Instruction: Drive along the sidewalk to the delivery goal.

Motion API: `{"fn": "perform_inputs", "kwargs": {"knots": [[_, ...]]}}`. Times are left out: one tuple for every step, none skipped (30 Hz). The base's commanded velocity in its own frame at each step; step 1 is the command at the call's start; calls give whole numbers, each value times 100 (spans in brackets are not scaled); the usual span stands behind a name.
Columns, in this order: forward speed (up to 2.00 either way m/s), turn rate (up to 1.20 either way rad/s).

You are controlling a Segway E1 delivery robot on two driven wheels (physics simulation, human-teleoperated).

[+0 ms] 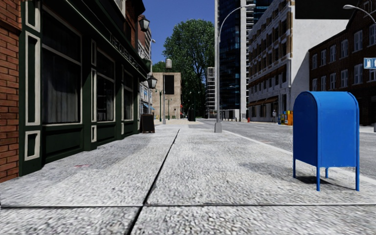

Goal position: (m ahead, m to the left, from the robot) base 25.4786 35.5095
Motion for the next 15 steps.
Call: {"fn": "perform_inputs", "kwargs": {"knots": [[200,0],[200,0],[200,0],[200,0],[200,0],[200,0],[200,0],[200,0],[200,0],[200,0],[200,0],[200,0],[200,0],[200,0],[200,0]]}}
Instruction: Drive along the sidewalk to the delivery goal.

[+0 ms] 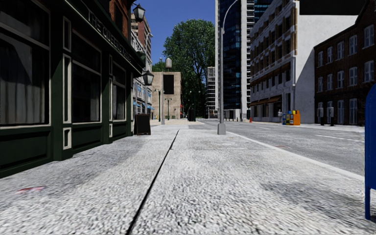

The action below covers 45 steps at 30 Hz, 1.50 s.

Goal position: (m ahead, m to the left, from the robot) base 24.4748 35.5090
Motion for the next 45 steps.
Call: {"fn": "perform_inputs", "kwargs": {"knots": [[200,0],[200,0],[200,0],[200,0],[200,0],[200,0],[200,0],[200,0],[200,0],[200,0],[200,0],[200,0],[200,0],[200,0],[200,0],[200,0],[200,0],[200,0],[200,0],[200,0],[200,0],[200,0],[200,4],[200,4],[200,9],[200,16],[200,23],[200,29],[200,33],[200,33],[200,35],[200,35],[200,35],[200,35],[200,35],[200,35],[200,32],[200,32],[200,19],[200,2],[200,0],[200,0],[200,0],[200,0],[200,0]]}}
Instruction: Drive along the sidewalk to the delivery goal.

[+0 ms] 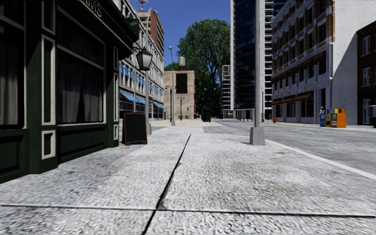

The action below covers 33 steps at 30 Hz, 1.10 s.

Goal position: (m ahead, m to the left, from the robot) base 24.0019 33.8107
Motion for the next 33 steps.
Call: {"fn": "perform_inputs", "kwargs": {"knots": [[200,0],[200,0],[200,0],[200,0],[200,0],[200,0],[200,0],[200,0],[200,0],[200,0],[200,0],[200,0],[200,0],[200,0],[200,0],[200,0],[200,0],[200,0],[200,0],[200,0],[200,0],[200,0],[200,0],[200,0],[200,0],[200,0],[200,0],[200,0],[200,0],[200,0],[200,0],[200,0],[200,0]]}}
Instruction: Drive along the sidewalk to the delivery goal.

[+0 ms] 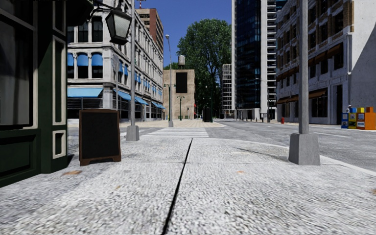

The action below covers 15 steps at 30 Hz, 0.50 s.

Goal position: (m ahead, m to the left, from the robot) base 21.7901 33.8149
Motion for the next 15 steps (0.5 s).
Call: {"fn": "perform_inputs", "kwargs": {"knots": [[200,0],[200,0],[200,0],[200,0],[200,0],[200,0],[200,0],[200,0],[200,0],[200,0],[200,0],[200,0],[200,0],[200,0],[200,0]]}}
